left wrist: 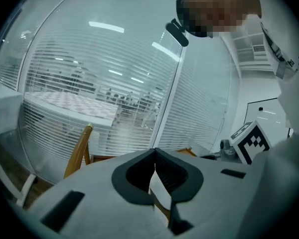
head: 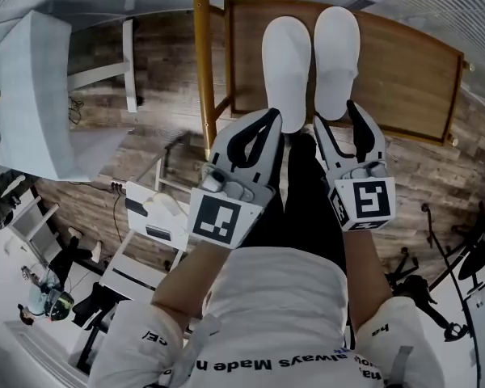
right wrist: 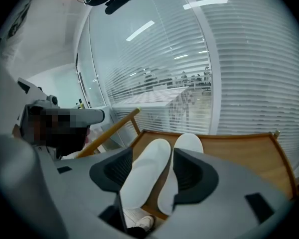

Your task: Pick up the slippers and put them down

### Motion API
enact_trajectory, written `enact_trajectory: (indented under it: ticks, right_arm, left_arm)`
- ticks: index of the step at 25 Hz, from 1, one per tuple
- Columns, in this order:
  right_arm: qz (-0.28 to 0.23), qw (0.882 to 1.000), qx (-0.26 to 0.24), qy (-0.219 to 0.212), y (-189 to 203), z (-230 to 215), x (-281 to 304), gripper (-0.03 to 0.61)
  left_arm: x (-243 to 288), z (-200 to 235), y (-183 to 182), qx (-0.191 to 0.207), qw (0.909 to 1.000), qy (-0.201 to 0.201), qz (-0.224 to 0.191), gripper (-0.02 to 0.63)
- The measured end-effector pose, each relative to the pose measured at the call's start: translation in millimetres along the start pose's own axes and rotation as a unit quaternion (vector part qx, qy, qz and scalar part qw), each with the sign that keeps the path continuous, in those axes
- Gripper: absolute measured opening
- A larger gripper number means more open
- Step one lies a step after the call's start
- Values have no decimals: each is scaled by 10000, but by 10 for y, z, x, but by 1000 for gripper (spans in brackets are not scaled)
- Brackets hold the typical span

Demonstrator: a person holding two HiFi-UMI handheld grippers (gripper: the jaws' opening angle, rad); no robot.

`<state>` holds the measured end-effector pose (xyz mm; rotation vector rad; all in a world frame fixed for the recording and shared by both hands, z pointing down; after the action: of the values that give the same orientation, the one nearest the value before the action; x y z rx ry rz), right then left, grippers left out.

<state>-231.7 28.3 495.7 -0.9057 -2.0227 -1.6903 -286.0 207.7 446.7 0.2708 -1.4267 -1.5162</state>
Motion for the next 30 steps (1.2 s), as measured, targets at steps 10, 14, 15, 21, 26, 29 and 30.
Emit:
enact_trajectory:
  ticks: [10,14,15,21,26,29,30]
  right_arm:
    - [219,9994,62,266,397,-95,596,258]
    - [346,9983,82,458,526,-147,820,266]
    - [386,9979,96,508,557,-160,878,270]
    - [435,9962,104,746,618,-224,1076,278]
    - [524,9953,10,819,598,-232,1185,278]
    - [519,9949,-57,864,544,-238,1234,278]
    - [504,9948,-70,885,521,-242,1248,279]
  left_arm:
    - [309,194,436,-93,9999,-99,66,12]
    - [408,242,608,-132,9998,-135,102,12]
    - [432,261,640,-126,9998,-146,105,12]
    - [558,357,754,-108,9997,-191,137,12]
    - [599,368,786,-140,9997,-150,125,12]
    - [611,380,781,-161,9997,-144,120,12]
    - [614,385,777,-165,9997,-143,121,12]
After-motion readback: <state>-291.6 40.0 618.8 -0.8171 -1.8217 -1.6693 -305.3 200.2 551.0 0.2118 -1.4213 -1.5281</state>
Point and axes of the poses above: the fingertips, and each gripper's own axes: x forward along the fingers, z to its left, y out of its underside, the point moved 9 cm from there along -x, backward along the fingers, and after that the axes turned 6 degrees about z, right-handed, at the moved point
